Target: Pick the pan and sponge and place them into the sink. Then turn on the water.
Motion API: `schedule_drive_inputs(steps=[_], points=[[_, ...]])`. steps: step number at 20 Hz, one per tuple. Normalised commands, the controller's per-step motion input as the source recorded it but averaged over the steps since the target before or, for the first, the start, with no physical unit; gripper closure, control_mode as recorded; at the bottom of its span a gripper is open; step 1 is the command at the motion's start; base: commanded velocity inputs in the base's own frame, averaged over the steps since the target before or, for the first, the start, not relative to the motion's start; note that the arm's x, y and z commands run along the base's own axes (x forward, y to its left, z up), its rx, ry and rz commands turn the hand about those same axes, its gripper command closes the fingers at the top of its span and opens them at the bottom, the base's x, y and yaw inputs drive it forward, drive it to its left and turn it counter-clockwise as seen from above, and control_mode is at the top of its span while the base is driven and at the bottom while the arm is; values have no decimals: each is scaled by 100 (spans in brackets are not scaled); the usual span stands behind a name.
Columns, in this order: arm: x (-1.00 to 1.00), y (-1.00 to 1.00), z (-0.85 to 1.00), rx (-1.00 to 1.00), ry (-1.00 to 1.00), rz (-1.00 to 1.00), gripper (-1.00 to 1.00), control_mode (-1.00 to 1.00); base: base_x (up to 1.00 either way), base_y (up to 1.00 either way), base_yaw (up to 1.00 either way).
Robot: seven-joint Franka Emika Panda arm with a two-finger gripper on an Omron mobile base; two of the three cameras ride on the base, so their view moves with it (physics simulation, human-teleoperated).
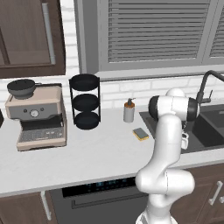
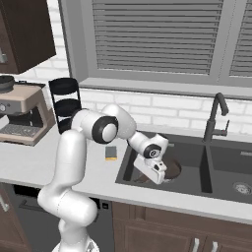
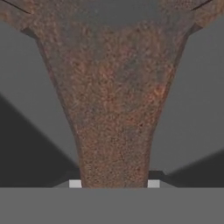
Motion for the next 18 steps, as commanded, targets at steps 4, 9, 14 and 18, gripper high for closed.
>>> schedule_drive_inputs(steps=[4, 9, 14, 18], points=[[0, 0, 0, 0, 0, 0, 100, -100, 0, 0, 0], [0, 0, 0, 0, 0, 0, 100, -100, 0, 0, 0], [0, 0, 0, 0, 0, 0, -100, -100, 0, 0, 0], [0, 0, 0, 0, 0, 0, -100, -100, 0, 0, 0]])
